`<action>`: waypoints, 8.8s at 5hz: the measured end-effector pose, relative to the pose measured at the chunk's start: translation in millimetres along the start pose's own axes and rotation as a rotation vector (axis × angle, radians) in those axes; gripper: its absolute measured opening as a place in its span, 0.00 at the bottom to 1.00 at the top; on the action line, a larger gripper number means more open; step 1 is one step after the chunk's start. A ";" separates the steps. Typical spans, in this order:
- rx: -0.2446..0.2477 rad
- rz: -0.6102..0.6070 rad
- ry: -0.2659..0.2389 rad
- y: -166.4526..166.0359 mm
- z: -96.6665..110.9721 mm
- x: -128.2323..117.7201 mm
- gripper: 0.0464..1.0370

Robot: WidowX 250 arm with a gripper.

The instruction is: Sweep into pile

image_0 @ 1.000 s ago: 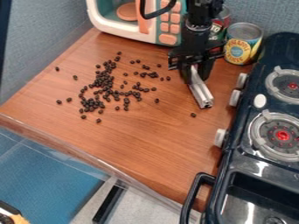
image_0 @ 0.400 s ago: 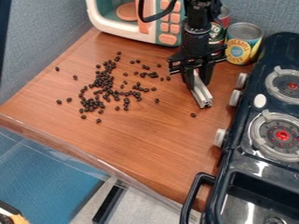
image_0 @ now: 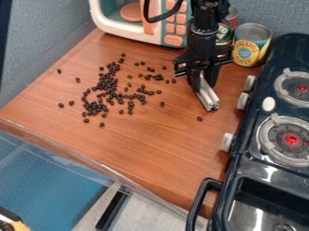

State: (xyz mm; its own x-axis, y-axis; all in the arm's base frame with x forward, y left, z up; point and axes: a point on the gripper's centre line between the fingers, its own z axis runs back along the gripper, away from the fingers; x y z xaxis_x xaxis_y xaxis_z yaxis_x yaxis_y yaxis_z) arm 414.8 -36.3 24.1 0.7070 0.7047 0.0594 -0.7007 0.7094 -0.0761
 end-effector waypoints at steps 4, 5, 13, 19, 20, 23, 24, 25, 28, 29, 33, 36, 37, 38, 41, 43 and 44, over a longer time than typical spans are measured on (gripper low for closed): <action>-0.256 0.195 0.063 32.8 63.3 25.1 0.30; -0.293 0.273 0.075 46.6 62.3 29.1 0.30; -0.276 0.674 -0.019 60.3 16.0 102.2 0.30; -0.252 0.720 -0.055 57.1 4.6 114.2 0.30; -0.259 0.740 -0.058 58.8 1.8 111.6 0.30; -0.255 0.789 -0.036 74.5 -1.5 82.4 0.30; -0.244 0.801 -0.026 80.9 -2.5 76.4 0.30; -0.245 0.833 -0.016 90.4 -0.6 69.7 0.30; -0.208 0.878 -0.005 129.6 2.1 55.6 0.30; -0.202 0.880 -0.005 141.0 2.6 50.6 0.30; -0.148 0.897 0.028 169.5 6.6 29.3 0.30; -0.116 0.900 0.045 191.3 9.8 19.5 0.30; -0.151 0.926 0.081 183.2 14.3 20.7 0.30; -0.240 0.941 0.076 165.5 28.1 37.0 0.30; -0.395 0.648 0.130 48.8 62.1 22.5 0.30; -0.371 0.343 0.128 -21.6 47.0 -18.6 0.30; -0.340 0.253 0.103 -31.7 33.1 -22.4 0.30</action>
State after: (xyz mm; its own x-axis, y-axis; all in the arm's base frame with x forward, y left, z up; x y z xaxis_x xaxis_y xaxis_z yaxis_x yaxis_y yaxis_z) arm 418.1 -74.2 58.1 0.5352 0.8386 -0.1014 -0.7937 0.4581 -0.4003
